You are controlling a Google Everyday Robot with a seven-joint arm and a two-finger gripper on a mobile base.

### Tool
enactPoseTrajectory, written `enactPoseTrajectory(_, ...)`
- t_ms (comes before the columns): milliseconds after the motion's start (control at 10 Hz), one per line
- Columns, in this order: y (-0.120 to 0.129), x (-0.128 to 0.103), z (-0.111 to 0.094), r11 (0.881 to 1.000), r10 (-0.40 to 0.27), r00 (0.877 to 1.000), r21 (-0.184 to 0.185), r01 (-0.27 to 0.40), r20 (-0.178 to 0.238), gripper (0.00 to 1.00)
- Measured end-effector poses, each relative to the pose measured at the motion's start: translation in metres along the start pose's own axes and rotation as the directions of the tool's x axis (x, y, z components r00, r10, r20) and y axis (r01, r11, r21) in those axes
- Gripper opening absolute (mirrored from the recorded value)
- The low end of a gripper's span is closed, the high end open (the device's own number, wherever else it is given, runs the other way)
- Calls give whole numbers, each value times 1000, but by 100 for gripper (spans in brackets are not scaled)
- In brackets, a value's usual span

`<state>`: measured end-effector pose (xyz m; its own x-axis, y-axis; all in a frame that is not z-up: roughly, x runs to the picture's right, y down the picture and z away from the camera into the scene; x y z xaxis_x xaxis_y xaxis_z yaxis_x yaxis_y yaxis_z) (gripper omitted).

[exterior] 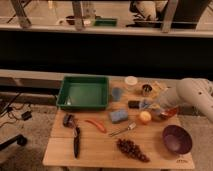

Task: Place towel in red bowl

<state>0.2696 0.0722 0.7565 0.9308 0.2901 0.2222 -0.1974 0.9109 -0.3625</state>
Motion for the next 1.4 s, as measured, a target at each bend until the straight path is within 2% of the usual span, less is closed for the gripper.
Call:
enactPoseTrajectory(200, -16, 15, 9, 1000, 25, 1000, 9, -25, -10, 13)
enactPoseTrajectory(500, -35, 53, 13, 995, 87, 995, 45, -85, -42, 13)
enactPoseTrajectory(800, -47, 91, -4, 982, 161, 983, 113, -151, -92, 13)
enactPoseTrajectory(1100, -56, 109, -8, 973, 202, 972, 138, -185, -117, 13)
enactPoseTrajectory(1400, -65, 110, 1, 972, 210, 970, 132, -193, -125, 13)
